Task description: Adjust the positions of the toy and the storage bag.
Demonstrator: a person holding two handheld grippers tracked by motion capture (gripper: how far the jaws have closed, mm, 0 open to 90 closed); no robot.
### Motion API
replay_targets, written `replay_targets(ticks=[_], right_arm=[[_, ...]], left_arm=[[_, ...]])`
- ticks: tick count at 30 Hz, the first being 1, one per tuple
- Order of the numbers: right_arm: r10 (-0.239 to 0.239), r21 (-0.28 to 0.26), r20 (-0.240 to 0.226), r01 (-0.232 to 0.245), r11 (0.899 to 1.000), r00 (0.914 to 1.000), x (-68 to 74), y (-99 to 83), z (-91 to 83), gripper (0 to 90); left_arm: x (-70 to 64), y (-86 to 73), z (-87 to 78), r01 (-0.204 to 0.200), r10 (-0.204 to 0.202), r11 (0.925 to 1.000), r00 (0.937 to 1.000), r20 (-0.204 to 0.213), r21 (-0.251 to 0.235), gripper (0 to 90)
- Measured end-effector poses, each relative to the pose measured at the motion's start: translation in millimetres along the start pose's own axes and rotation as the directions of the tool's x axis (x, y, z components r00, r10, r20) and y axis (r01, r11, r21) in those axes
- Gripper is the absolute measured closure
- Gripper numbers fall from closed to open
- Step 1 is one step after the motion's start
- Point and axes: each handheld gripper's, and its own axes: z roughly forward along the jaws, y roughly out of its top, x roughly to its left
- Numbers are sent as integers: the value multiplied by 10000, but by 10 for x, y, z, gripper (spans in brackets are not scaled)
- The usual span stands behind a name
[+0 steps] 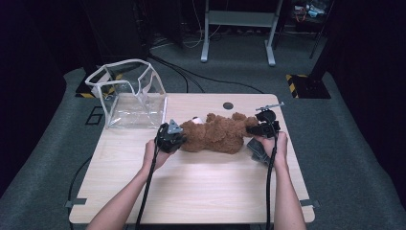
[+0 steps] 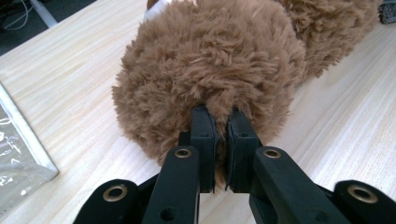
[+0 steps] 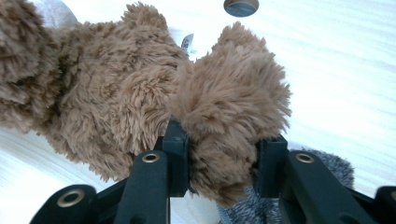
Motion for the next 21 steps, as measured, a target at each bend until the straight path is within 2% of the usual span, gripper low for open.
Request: replay_targets(ticks=[5,9,11,21], right_arm=[[110,-150,23,-110,9998,9999,8,10,-44,649],[-50,-437,181,58,9990,9998,10,14,-76,651],[-54,-514,214,65,9987,9998,13,17,-94,650],[-238,-872,387,271,9958,9990,87,84,-244,655]], left_arm=[[19,40,-13,-47,47,10000,10000,-12,27,849],[21,65,-29,-94,91,9999,9998,-180,-135,850],[30,80,-35,-258,256,9996,9993,-267,-101,850],[118,222,-104,-298,287,9993,9986,-455,-242,850]])
